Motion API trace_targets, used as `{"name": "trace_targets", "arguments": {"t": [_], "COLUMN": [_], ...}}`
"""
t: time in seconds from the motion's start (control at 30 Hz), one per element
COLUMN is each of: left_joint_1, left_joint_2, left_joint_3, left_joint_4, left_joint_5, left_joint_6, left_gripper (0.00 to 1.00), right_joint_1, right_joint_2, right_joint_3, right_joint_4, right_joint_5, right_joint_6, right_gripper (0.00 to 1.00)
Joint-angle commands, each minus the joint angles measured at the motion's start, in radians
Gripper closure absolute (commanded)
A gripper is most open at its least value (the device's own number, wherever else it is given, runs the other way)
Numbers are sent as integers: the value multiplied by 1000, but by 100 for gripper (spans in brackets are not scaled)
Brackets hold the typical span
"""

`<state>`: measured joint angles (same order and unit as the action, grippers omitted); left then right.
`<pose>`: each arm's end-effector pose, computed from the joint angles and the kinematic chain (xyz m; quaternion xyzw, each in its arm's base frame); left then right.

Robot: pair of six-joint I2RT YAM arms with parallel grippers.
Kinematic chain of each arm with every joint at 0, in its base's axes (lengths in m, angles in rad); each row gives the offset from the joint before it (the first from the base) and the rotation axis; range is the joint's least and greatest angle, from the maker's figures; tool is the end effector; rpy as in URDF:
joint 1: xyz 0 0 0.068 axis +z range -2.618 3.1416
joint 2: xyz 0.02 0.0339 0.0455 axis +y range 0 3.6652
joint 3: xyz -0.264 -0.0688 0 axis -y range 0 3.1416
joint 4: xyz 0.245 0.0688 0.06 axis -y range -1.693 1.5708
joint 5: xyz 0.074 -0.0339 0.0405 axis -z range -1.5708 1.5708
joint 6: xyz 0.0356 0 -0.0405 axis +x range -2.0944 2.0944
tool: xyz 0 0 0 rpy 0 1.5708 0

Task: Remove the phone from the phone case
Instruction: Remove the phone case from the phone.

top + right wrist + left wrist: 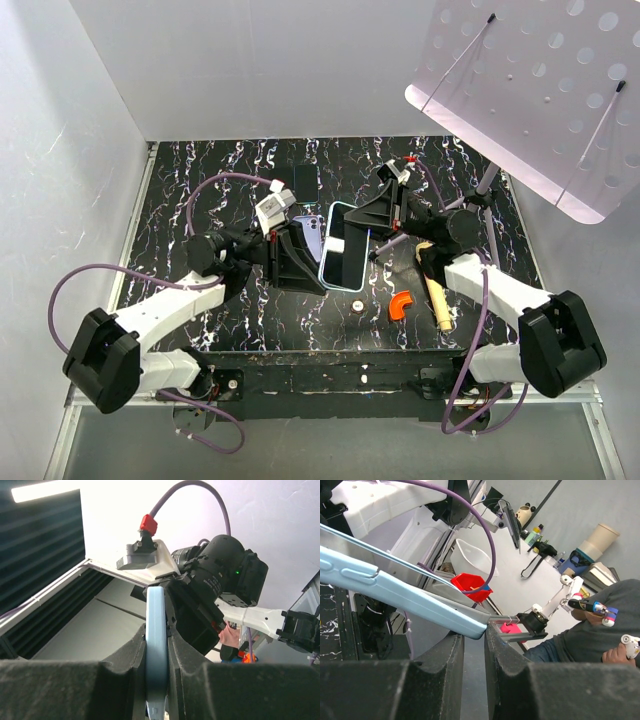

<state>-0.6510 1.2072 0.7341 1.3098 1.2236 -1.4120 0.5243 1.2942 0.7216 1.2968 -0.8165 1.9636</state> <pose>0.1621 -0.1655 0.3660 0.3886 0.4719 -0.7615 0.2155 0.2121 0.1526 0.3503 -0.0237 0.5221 0.8449 0.1142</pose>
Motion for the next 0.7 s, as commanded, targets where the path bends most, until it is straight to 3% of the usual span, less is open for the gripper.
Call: {"name": "trace_targets", "arguments": {"t": [0.0, 0.1, 0.23, 0.33, 0.5, 0.57, 0.67], "left_joint_1": [2, 10, 11, 10, 7, 7, 4], "left_joint_2": [43, 48, -43, -142, -297, -354, -400], "left_joint_3": [57, 54, 22, -33, -70, -76, -107], "left_joint_4": [209, 24, -442, -588, -826, -911, -913], "left_joint_5": [-98, -148, -243, -288, -269, -295, -380], "left_joint_6": [73, 132, 373, 465, 580, 616, 567], "left_gripper": [100, 100, 100, 100, 47, 37, 33], "right_joint_1": [45, 45, 45, 39, 8, 0, 0], "right_joint_2": [-13, -27, -55, -87, -102, -104, -116], "right_joint_3": [13, 6, -4, -14, -5, 15, 32], "right_joint_4": [127, 136, 99, 7, -66, -115, -203], "right_joint_5": [8, 34, 62, 74, 106, 123, 190], "right_joint_6": [110, 95, 35, -43, -107, -140, -212], "right_gripper": [99, 99, 99, 99, 99, 99, 99]}}
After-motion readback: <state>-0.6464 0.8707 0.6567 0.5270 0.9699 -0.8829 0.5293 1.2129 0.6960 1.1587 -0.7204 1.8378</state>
